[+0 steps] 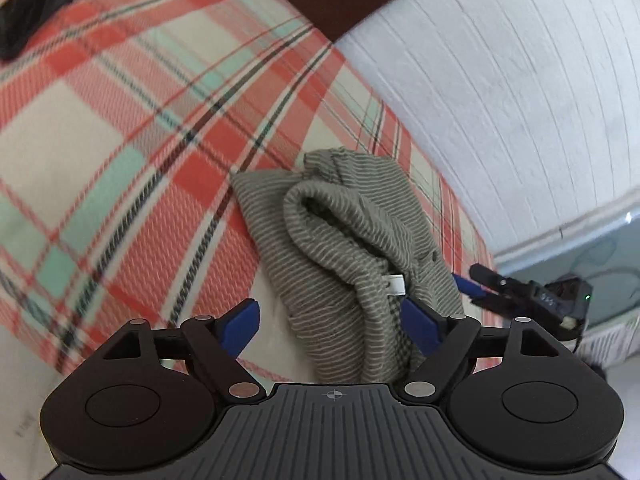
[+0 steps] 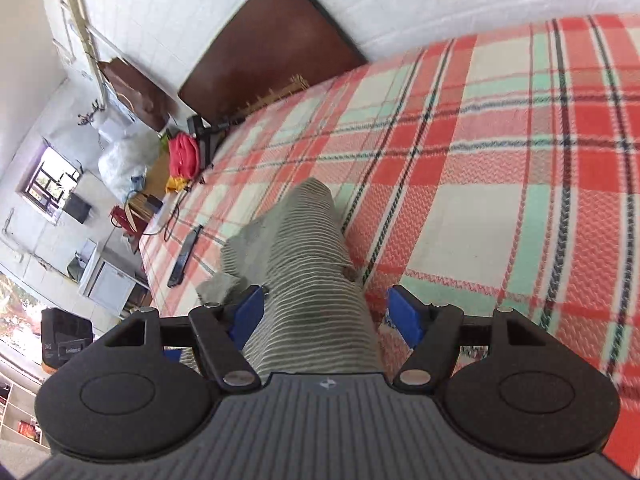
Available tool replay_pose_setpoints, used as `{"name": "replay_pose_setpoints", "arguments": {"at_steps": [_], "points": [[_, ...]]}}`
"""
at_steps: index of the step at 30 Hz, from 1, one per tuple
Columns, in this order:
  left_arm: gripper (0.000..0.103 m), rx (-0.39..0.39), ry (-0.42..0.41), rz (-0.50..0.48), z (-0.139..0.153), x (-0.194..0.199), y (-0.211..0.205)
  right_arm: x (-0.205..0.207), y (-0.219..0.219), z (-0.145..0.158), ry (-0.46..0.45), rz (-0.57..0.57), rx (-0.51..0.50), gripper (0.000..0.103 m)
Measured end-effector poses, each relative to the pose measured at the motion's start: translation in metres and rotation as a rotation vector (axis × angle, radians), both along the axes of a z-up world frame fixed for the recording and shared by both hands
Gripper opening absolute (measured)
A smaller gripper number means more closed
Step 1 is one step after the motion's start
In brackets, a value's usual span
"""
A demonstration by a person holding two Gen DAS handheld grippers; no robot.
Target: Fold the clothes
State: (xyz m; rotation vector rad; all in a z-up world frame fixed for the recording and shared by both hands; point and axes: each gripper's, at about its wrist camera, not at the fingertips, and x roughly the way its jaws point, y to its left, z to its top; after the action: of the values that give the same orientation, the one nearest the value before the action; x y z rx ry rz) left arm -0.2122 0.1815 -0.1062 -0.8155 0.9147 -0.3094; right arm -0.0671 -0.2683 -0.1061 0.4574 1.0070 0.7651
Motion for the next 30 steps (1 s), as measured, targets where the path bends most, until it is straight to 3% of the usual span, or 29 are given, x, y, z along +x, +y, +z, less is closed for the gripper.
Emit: {"name": "replay_pose_setpoints", "arguments": {"at_steps": [4, 9, 12, 15, 18, 23, 25, 26, 27, 30], "points": [[0.087, -0.168, 0.003, 0.077, -0.011, 0.005, -0.002, 0.001, 0.008, -0.009, 0.052, -0.006, 0.004, 0.073], [0.089, 0.038, -0.032, 0.018, -0.003, 0.017, -0.026, -0.006, 0.014, -0.009, 0.051, 0.020, 0.003, 0.073], [0.089, -0.042, -0.016, 0.000, -0.015, 0.021, -0.031, -0.007, 0.014, -0.012, 0.068, 0.026, 0.015, 0.073], [0.089, -0.053, -0.006, 0.007, -0.027, 0.019, -0.033, -0.003, 0.014, -0.020, 0.100, 0.031, 0.026, 0.073], [0.089, -0.139, 0.003, 0.026, -0.038, 0.012, -0.029, 0.001, 0.011, -0.027, 0.131, 0.057, 0.052, 0.074], [0.088, -0.125, -0.013, 0.043, -0.039, 0.017, -0.035, 0.016, 0.013, -0.046, 0.208, 0.120, 0.116, 0.077], [0.073, -0.054, -0.028, 0.040, -0.036, 0.019, -0.043, 0.020, 0.015, -0.049, 0.226, 0.114, 0.144, 0.071], [0.047, -0.007, -0.029, 0.035, -0.035, 0.020, -0.046, 0.021, 0.016, -0.051, 0.240, 0.111, 0.155, 0.063], [0.040, 0.003, -0.038, 0.026, -0.034, 0.020, -0.046, 0.021, 0.017, -0.053, 0.264, 0.114, 0.170, 0.045], [0.035, 0.025, -0.062, -0.008, -0.021, 0.023, -0.043, 0.012, 0.015, -0.047, 0.271, 0.078, 0.203, 0.033]]}}
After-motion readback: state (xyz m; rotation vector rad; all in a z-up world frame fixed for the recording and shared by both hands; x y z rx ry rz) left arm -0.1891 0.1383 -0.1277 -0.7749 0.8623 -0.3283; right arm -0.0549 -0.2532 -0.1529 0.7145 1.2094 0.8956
